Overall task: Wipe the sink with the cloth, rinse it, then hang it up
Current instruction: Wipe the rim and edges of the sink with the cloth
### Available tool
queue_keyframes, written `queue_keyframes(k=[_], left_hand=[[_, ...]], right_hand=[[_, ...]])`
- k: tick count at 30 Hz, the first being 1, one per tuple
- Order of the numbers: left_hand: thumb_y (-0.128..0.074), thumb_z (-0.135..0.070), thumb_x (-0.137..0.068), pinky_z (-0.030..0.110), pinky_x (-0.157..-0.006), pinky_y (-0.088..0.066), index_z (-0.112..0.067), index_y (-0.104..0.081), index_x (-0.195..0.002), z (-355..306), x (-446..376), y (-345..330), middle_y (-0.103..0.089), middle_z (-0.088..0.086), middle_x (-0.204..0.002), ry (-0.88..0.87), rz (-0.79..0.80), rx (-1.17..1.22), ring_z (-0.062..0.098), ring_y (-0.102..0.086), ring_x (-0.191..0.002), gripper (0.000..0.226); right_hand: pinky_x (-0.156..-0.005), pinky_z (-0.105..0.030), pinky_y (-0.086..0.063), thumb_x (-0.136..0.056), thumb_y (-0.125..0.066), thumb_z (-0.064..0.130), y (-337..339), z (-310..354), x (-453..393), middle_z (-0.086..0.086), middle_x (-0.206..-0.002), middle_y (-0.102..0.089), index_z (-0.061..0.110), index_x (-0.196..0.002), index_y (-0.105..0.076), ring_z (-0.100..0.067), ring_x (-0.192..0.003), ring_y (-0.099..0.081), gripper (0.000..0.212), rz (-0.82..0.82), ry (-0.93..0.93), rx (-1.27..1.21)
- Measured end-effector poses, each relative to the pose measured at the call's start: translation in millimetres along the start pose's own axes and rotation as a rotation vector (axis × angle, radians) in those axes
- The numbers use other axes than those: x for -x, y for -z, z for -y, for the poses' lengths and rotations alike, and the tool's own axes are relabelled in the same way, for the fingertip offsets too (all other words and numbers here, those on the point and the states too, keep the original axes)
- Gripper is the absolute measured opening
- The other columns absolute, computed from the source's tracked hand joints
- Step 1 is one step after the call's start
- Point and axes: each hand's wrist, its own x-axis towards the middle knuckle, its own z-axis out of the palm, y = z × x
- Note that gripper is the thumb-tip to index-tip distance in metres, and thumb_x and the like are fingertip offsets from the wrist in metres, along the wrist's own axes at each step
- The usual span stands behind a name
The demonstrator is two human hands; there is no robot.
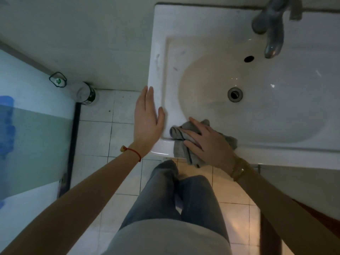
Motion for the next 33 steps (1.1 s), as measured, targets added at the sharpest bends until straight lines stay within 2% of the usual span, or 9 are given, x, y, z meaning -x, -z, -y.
queue_keyframes(k=[4,7,13,16,18,22,28,30,33], left_hand=[[-0.041,-0.026,-0.103,0.038,-0.123,-0.022,-0.005,-0.024,-0.154,-3,-2,1,-0.025,0.015,-0.16,0.015,0.005,-0.042,0.025,-0.024,-0.148,0.058],[-0.044,-0.029,-0.101,0.045,-0.122,-0.026,-0.008,-0.026,-0.153,-5,-4,2,-0.029,0.012,-0.159,0.038,0.003,-0.084,0.025,-0.026,-0.147,0.059],[-0.053,-0.037,-0.097,0.039,-0.121,-0.026,-0.011,-0.031,-0.151,-26,-39,1,-0.035,0.006,-0.156,0.166,-0.136,-0.051,0.02,-0.031,-0.144,0.064],[-0.052,-0.045,-0.095,0.042,-0.12,-0.027,-0.009,-0.031,-0.151,-25,-65,-6,-0.035,0.008,-0.156,0.2,-0.119,-0.095,0.023,-0.032,-0.144,0.07],[-0.051,-0.048,-0.094,0.044,-0.119,-0.029,-0.009,-0.03,-0.151,-22,-74,-11,-0.036,0.009,-0.155,0.204,-0.089,-0.136,0.025,-0.033,-0.143,0.073],[-0.049,-0.046,-0.094,0.043,-0.119,-0.028,-0.012,-0.024,-0.154,-19,-76,-17,-0.037,0.006,-0.154,0.208,-0.069,-0.202,0.024,-0.034,-0.142,0.073],[-0.049,-0.041,-0.094,0.038,-0.116,-0.029,-0.016,-0.021,-0.154,-22,-78,-19,-0.042,0.002,-0.148,0.226,-0.068,-0.2,0.021,-0.039,-0.135,0.071],[-0.048,-0.04,-0.096,0.037,-0.116,-0.029,-0.016,-0.019,-0.155,-23,-77,-19,-0.043,0.002,-0.145,0.225,-0.062,-0.202,0.02,-0.04,-0.133,0.07],[-0.047,-0.041,-0.096,0.034,-0.116,-0.025,-0.016,-0.018,-0.155,-23,-78,-19,-0.043,0.002,-0.145,0.228,-0.053,-0.207,0.019,-0.039,-0.133,0.07]], right_hand=[[-0.093,-0.045,-0.051,-0.098,-0.029,0.044,-1,-6,-19,-0.01,-0.128,-0.057,0.021,-0.131,-0.056,-0.028,-0.105,-0.057,0.049,-0.11,-0.048,-0.086],[-0.079,-0.045,-0.055,-0.097,-0.035,0.039,13,-20,-45,-0.014,-0.107,-0.06,0.01,-0.12,-0.061,-0.031,-0.092,-0.06,0.046,-0.194,-0.04,-0.116],[-0.078,-0.046,-0.052,-0.099,-0.043,0.038,93,-46,-139,-0.014,-0.124,-0.056,0.014,-0.131,-0.054,-0.032,-0.107,-0.055,0.042,-0.494,0.109,0.021],[-0.081,-0.042,-0.05,-0.1,-0.043,0.036,125,-46,-212,-0.015,-0.128,-0.057,0.015,-0.133,-0.055,-0.034,-0.105,-0.057,0.041,-0.639,0.211,0.175],[-0.085,-0.043,-0.049,-0.1,-0.041,0.038,128,-52,-258,-0.015,-0.131,-0.057,0.019,-0.134,-0.055,-0.036,-0.108,-0.058,0.041,-0.601,0.255,0.294],[-0.101,-0.048,-0.041,-0.101,-0.033,0.044,111,-86,-304,-0.012,-0.147,-0.045,0.021,-0.141,-0.046,-0.04,-0.127,-0.047,0.048,-0.378,0.28,0.453],[-0.106,-0.045,-0.034,-0.102,-0.031,0.047,124,-148,-259,-0.014,-0.148,-0.043,0.017,-0.139,-0.048,-0.04,-0.128,-0.043,0.051,-0.491,0.073,0.382],[-0.105,-0.049,-0.033,-0.101,-0.032,0.048,120,-134,-266,-0.013,-0.146,-0.044,0.021,-0.137,-0.05,-0.04,-0.129,-0.042,0.048,-0.499,0.037,0.373],[-0.104,-0.05,-0.033,-0.098,-0.036,0.049,102,-90,-301,-0.007,-0.146,-0.046,0.03,-0.14,-0.046,-0.037,-0.128,-0.044,0.047,-0.417,0.128,0.376]])
